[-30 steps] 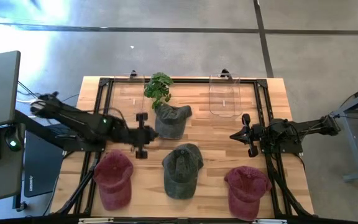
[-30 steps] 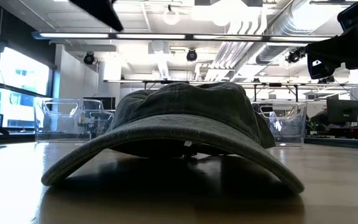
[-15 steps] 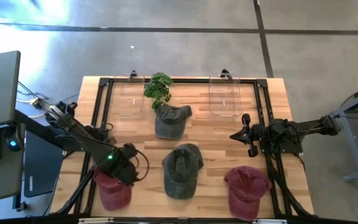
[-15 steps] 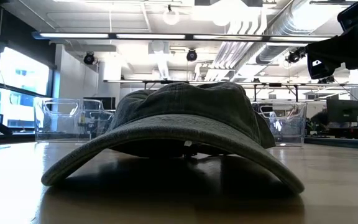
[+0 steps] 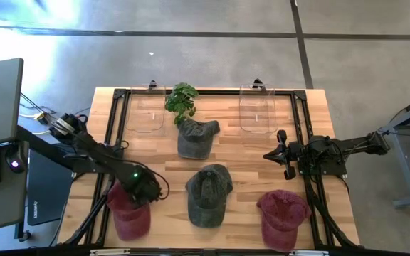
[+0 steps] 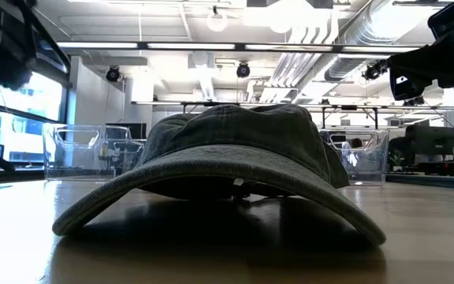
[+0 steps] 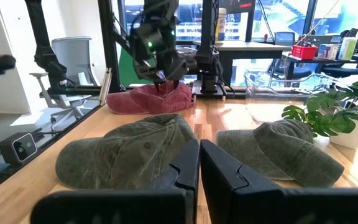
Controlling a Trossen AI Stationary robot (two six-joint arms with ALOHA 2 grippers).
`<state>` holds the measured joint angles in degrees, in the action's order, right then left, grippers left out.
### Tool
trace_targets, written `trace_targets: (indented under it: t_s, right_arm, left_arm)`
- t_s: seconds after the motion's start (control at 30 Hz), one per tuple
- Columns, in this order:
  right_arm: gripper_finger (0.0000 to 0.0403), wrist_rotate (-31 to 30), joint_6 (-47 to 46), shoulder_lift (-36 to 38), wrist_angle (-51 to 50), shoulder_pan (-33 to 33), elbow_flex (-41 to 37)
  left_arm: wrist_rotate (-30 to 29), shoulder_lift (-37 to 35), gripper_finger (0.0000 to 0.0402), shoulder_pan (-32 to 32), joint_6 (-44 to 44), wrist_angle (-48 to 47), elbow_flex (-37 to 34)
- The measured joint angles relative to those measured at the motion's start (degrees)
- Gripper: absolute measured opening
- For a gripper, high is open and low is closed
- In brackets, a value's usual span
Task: Pick & Place hat
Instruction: Put the left red cap into the left transparent bin
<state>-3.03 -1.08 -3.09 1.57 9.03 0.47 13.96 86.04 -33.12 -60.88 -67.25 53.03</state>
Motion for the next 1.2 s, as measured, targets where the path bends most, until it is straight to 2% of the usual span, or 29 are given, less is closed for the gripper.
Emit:
trace_targets:
  t_s: [0.13, 0.27, 0.57, 0.7, 0.77, 0.87, 0.97, 1.1, 1.2]
  right_arm:
    - [0.0012, 0.0, 0.0, 0.04, 0.08, 0.01, 0.0]
    - [0.0012, -0.07, 0.0, 0.04, 0.39, 0.01, -0.01]
    - [0.0012, -0.07, 0.0, 0.09, 0.65, 0.01, 0.0]
    - [0.0012, -0.06, 0.0, 0.09, 0.68, 0.01, 0.0]
    - [0.0012, -0.06, 0.0, 0.09, 0.69, 0.01, -0.01]
    - [0.0012, -0.05, 0.0, 0.09, 0.71, 0.01, -0.02]
    - [0.0012, -0.04, 0.0, 0.09, 0.72, 0.01, -0.02]
    - [0.0012, -0.05, 0.0, 0.09, 0.76, 0.0, -0.02]
    - [0.0012, -0.05, 0.0, 0.09, 0.76, 0.01, -0.02]
  left_arm:
    - [-0.8, 0.48, 0.0247, 1.55, 2.26, 7.64, -3.08]
    - [-4.3, 0.41, 0.0203, 1.61, 2.83, 12.7, -4.96]
    - [-5.95, 3.22, 0.0099, -0.53, 5.16, 13.82, -7.03]
    - [-4.42, 4.9, 0.0022, -0.68, 5.16, 14.68, -6.97]
    - [-3.46, 4.98, 0.001, -0.6, 5.1, 14.08, -6.54]
    - [-2.92, 5.12, 0.0005, -0.16, 6.33, 9.58, -2.73]
    - [-3.75, 4.38, 0.0003, 0.54, 8.78, -0.3, 3.55]
    - [-9.55, 3.29, 0.0001, 1.67, 10.54, -13.23, 15.03]
    - [-15.32, 1.52, 0.0001, 1.79, 9.91, -19.41, 24.0]
